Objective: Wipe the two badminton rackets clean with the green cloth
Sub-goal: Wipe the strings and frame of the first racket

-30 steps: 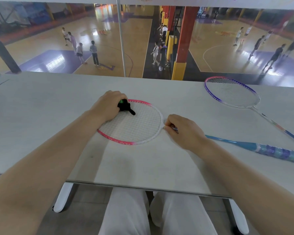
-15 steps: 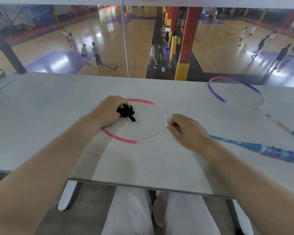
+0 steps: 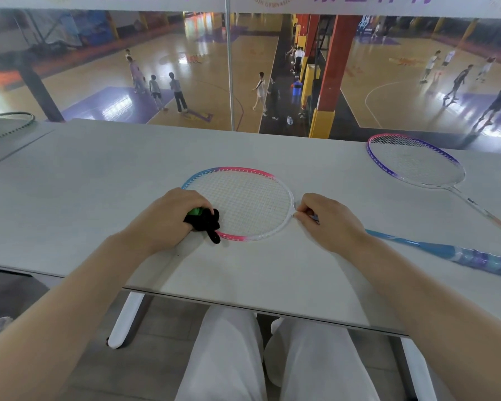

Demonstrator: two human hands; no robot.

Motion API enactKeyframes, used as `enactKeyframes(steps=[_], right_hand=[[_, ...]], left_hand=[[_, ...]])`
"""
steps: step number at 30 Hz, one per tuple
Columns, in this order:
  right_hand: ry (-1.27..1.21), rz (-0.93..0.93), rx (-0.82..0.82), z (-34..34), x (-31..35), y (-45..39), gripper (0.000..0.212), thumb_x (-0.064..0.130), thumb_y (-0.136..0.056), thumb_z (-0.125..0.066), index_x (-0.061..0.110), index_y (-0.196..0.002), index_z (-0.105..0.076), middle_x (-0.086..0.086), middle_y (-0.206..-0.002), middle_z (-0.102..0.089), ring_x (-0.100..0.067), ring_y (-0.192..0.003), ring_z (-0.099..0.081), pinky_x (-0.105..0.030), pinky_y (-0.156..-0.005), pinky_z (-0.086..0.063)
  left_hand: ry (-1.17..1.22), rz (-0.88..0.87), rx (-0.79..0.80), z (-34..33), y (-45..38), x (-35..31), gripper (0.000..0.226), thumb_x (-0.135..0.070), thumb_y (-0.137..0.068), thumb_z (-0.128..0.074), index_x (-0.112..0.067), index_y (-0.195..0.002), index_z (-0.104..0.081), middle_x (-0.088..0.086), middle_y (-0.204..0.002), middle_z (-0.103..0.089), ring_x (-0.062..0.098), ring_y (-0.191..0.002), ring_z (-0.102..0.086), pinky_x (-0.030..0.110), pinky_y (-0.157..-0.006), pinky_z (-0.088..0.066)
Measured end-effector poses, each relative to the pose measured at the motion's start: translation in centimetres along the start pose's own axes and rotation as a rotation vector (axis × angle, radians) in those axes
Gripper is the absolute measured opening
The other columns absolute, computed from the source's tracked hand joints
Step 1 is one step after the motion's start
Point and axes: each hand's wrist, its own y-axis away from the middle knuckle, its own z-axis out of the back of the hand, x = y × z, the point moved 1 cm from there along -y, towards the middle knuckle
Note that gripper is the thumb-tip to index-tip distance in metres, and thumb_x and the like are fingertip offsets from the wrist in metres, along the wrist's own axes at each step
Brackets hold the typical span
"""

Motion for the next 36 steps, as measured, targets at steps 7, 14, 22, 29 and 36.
enactKeyframes(steps=[7,14,22,29,36], right_hand=[[0.006,0.032,0.009,0.1,-0.1,-0.1,0.017,0.030,-0.096,-0.054,0.021,-0.084,-0.050,0.010,-0.079,-0.054,-0.012,-0.072,-0.047,-0.015,-0.057,-0.032],[-0.003,0.059,-0.009,-0.2,-0.4,-0.1,0.016,0.031,-0.096,-0.055,0.022,-0.083,-0.051,0.010,-0.079,-0.054,-0.012,-0.071,-0.048,-0.026,-0.061,-0.036],[0.001,0.060,-0.021,-0.4,-0.5,-0.3,0.016,0.030,-0.097,-0.054,0.022,-0.083,-0.049,0.011,-0.077,-0.050,-0.013,-0.070,-0.047,-0.028,-0.062,-0.034],[0.002,0.033,-0.009,-0.3,-0.3,-0.2,0.017,0.029,-0.097,-0.053,0.022,-0.083,-0.048,0.011,-0.079,-0.050,-0.015,-0.072,-0.047,-0.029,-0.063,-0.034],[0.000,0.011,0.004,0.0,0.1,-0.1,0.017,0.030,-0.098,-0.053,0.021,-0.084,-0.048,0.010,-0.081,-0.052,-0.014,-0.074,-0.047,-0.028,-0.062,-0.030]], left_hand=[[-0.114,0.111,-0.047,-0.8,-5.2,1.4,0.042,0.007,-0.076,-0.057,-0.023,-0.105,-0.067,-0.007,-0.101,-0.062,0.020,-0.097,-0.049,0.037,-0.087,-0.043],[-0.180,0.116,-0.048,-1.6,-11.7,3.7,0.033,0.004,-0.078,-0.059,-0.019,-0.101,-0.067,0.003,-0.101,-0.064,0.030,-0.099,-0.053,0.044,-0.085,-0.045],[-0.207,0.150,-0.097,-2.6,-13.5,2.7,0.030,0.003,-0.080,-0.058,-0.015,-0.103,-0.066,0.005,-0.101,-0.062,0.030,-0.099,-0.050,0.042,-0.084,-0.044],[-0.096,0.020,-0.031,-1.1,-9.8,3.4,0.034,0.006,-0.080,-0.058,-0.015,-0.104,-0.070,0.003,-0.103,-0.066,0.023,-0.097,-0.056,0.034,-0.087,-0.041],[-0.011,-0.002,0.006,0.5,-4.1,2.1,0.042,0.014,-0.074,-0.059,-0.016,-0.102,-0.072,-0.004,-0.101,-0.067,0.015,-0.096,-0.055,0.025,-0.086,-0.038]])
